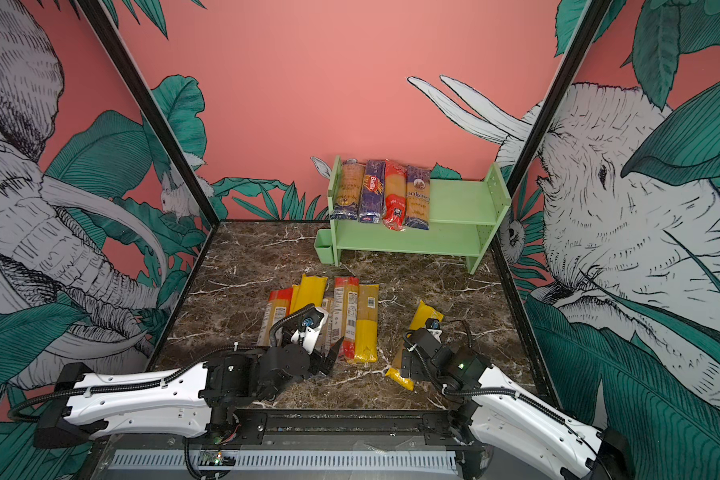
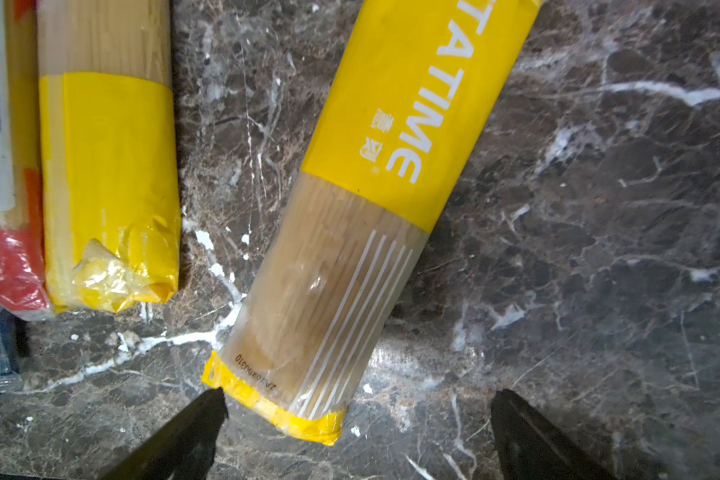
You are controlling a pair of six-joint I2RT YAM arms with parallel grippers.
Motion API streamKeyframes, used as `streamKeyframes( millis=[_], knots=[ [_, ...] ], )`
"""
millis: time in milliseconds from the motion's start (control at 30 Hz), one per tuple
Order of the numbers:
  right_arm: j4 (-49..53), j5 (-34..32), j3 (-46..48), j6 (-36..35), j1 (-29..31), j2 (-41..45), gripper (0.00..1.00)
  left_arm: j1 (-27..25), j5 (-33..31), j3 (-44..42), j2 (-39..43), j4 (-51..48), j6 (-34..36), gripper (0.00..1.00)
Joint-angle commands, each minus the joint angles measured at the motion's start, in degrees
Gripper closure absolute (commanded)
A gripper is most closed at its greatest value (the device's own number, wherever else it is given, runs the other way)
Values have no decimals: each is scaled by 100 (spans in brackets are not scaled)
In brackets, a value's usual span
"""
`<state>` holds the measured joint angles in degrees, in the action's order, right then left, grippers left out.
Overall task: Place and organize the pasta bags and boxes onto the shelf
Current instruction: 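Lower the right gripper onto the yellow Pastatime bag and grasp it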
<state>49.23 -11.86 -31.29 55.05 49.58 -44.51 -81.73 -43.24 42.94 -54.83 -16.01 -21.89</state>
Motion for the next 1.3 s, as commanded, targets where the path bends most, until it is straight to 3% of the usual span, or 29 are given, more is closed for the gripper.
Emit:
streamKeyframes(
  millis=[0, 333, 700, 1067, 1267],
  knots=[
    [-251, -343, 180, 686, 336, -132, 1, -28, -181, -128, 216, 238, -13, 1],
    [-1158, -929, 428, 1962, 1142, -1050, 1, -28, -271, 211, -183, -1, 30, 1],
    [-1589, -1386, 417, 2203, 1266, -1673, 1, -69, -183, 234, -14, -412, -487, 1],
    [-1767, -1146, 581, 2452, 1264, -2322, 1, -101, -177, 35, 323, -412, -538, 1],
    [-2464, -520, 1083, 2684, 1265, -2636, 3, -170, -252, 0, 544, -521, -536, 1]
  ],
)
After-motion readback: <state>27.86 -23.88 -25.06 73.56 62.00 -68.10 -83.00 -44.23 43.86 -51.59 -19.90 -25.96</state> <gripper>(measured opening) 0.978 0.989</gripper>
